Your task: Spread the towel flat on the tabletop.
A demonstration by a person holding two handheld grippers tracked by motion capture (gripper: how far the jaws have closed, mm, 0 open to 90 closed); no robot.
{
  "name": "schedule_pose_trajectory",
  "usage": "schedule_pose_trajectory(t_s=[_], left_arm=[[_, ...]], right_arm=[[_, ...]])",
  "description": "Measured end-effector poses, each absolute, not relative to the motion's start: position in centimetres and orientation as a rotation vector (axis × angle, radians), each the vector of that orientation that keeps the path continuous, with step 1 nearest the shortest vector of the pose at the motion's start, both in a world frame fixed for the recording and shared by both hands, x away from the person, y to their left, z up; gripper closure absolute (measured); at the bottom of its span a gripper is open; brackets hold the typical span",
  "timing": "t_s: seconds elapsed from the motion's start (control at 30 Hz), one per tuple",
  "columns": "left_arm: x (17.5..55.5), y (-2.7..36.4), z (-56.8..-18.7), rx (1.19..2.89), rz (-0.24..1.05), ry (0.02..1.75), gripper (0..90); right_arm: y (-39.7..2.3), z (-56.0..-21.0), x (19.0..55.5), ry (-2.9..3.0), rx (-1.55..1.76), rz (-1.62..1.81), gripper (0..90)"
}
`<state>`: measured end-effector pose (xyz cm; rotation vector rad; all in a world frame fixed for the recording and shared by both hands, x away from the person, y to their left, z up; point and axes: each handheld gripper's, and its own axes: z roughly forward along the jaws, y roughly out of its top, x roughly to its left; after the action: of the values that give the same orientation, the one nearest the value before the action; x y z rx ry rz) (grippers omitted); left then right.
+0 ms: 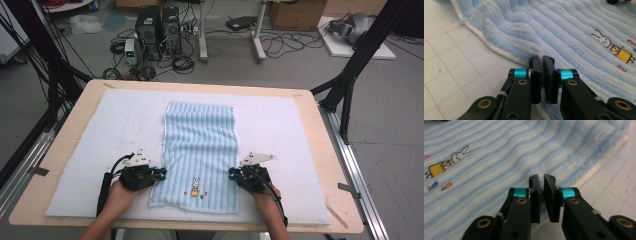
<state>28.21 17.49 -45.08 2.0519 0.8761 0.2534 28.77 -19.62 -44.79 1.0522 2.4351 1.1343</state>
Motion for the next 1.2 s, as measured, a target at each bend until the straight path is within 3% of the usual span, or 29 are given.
schedule_pose_trajectory(t_s=[0.57,0.7,0.8,0.87,1.0,1.2], left_arm=[[23.4,19.0,-44.7,2.078,0.125,0.789,84.2],[24.2,19.4,-44.1,1.996,0.172,0.853,60.1],[25.3,19.6,-43.7,1.932,0.209,0.903,50.9],[26.0,19.6,-43.5,1.912,0.226,0.911,50.4],[27.6,19.5,-43.3,1.906,0.250,0.932,50.4],[30.1,20.1,-42.8,1.878,0.267,0.986,50.2]], right_arm=[[-20.3,-44.0,25.2,2.659,0.857,1.131,84.3],[-20.4,-43.6,25.7,2.567,0.937,1.212,63.8],[-19.4,-43.7,26.0,2.547,0.930,1.258,60.4],[-18.5,-44.0,25.9,2.586,0.878,1.235,63.2],[-17.7,-44.4,25.8,2.635,0.806,1.172,83.8],[-18.9,-44.2,25.3,2.744,0.734,1.175,86.6]])
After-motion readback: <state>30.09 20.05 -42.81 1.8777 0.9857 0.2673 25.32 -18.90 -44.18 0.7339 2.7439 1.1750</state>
